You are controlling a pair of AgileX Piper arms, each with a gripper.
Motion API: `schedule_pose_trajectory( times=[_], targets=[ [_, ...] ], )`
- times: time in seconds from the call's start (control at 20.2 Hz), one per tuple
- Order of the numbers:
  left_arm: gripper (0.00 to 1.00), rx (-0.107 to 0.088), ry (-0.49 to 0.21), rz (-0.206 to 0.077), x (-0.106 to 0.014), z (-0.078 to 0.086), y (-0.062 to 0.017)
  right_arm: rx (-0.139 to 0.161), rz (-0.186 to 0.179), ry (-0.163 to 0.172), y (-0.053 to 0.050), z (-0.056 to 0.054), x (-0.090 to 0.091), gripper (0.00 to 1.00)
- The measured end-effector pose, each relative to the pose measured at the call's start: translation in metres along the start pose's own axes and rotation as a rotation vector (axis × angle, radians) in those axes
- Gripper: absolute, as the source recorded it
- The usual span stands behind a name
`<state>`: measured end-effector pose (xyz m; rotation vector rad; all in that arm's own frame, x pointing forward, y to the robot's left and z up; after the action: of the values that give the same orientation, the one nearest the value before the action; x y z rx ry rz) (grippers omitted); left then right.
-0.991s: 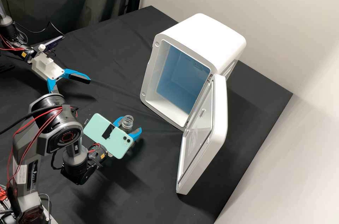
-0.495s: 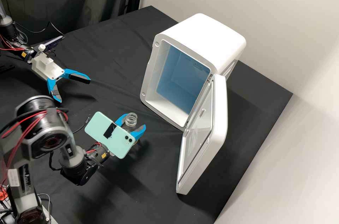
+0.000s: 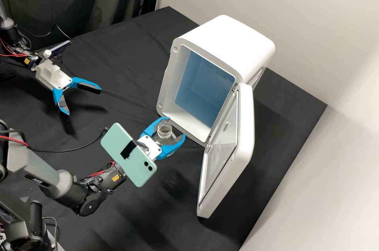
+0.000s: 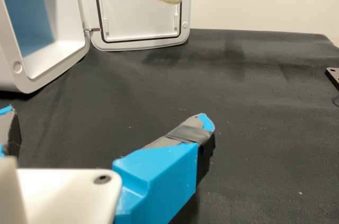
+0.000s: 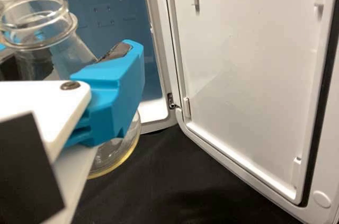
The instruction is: Place the flask in the incubator
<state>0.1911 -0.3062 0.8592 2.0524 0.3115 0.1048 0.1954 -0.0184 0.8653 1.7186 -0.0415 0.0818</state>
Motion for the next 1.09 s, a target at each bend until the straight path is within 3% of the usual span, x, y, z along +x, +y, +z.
schedule_pose_trajectory(
  times=[0.4,1.09],
  targets=[
    [1.0,-0.009,0.011,-0.005,-0.0005,-0.0029,-0.0017,-0.002,-0.022,0.024,-0.0031,-0.0046,0.0004,0.0],
    [1.0,-0.018,0.018,-0.012,-0.0005,-0.0049,-0.0039,0.004,-0.035,0.027,-0.0059,-0.005,0.0016,0.0]
  ],
)
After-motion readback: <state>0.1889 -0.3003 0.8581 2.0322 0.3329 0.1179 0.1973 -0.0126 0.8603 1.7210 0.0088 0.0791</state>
